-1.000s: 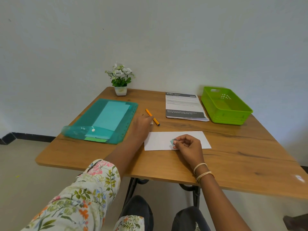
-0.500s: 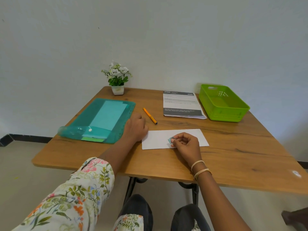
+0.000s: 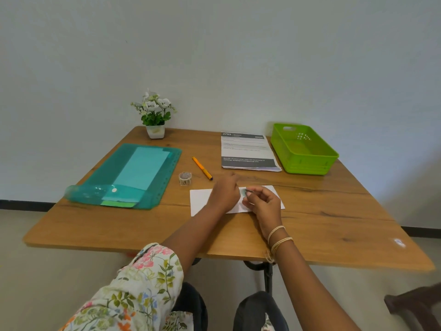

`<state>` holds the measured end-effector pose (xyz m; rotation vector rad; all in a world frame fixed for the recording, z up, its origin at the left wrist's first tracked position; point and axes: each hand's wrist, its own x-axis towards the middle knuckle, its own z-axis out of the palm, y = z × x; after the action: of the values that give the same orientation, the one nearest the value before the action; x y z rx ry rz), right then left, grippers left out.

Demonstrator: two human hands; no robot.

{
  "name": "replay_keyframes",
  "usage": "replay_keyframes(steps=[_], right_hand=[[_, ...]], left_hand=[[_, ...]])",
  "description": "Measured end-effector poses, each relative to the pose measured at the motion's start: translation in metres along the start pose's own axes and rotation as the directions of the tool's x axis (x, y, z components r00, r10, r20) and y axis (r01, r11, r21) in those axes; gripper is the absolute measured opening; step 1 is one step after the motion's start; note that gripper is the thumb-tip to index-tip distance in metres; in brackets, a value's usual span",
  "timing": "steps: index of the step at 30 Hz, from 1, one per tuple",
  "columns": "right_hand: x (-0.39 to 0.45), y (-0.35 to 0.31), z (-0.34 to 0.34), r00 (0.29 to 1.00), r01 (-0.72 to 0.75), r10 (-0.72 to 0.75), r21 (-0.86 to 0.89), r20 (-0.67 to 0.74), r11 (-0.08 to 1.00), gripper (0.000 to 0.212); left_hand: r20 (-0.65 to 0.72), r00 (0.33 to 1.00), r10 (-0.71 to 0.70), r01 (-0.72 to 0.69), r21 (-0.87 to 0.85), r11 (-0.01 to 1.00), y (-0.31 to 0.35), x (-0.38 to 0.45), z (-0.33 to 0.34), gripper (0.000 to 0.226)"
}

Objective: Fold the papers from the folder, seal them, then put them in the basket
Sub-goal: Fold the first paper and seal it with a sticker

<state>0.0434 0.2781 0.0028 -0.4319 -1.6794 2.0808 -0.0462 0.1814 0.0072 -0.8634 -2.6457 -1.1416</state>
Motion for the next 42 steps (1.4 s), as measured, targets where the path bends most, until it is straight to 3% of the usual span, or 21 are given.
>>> replay_keyframes(steps=[2,4,8,15,28,36,42], right_hand=[[0.007,-0.002,-0.006,0.995,-0.071,0.077,0.093,-0.07,0.993,0.014],[0.016,-0.005,-0.015,0.987,-0.105,0.109,0.042,-0.12,0.994,0.016],[0.052,-0.016,-0.039,0.989,-0.104,0.063,-0.326,-0.132,0.94,0.013],[0.101,-0.03,-0.053,0.983,-0.154,0.182,-0.716,-0.038,0.681,0.018],[0.116,-0.032,-0.046,0.945,-0.297,0.293,-0.755,-0.145,0.585,0.018],[0.117,-0.027,-0.045,0.953,-0.292,0.24,-0.78,-0.186,0.553,0.004],[0.112,-0.02,-0.05,0.978,-0.21,0.095,-0.839,-0.188,0.503,0.01]], left_hand=[[0.027,0.997,-0.067,0.069,-0.092,0.993,0.0,0.0,0.008,0.042],[0.061,0.996,-0.062,0.064,-0.031,0.997,-0.005,-0.006,0.013,0.036],[0.201,0.976,0.079,-0.124,0.226,0.966,-0.011,-0.013,0.021,0.046],[0.231,0.972,0.036,-0.096,0.252,0.963,-0.017,-0.009,0.025,0.051],[0.234,0.972,0.028,-0.086,0.242,0.966,-0.014,-0.01,0.022,0.052],[0.239,0.971,0.016,-0.077,0.246,0.966,-0.014,-0.01,0.023,0.052],[0.24,0.971,0.016,-0.078,0.249,0.965,-0.013,-0.009,0.022,0.052]])
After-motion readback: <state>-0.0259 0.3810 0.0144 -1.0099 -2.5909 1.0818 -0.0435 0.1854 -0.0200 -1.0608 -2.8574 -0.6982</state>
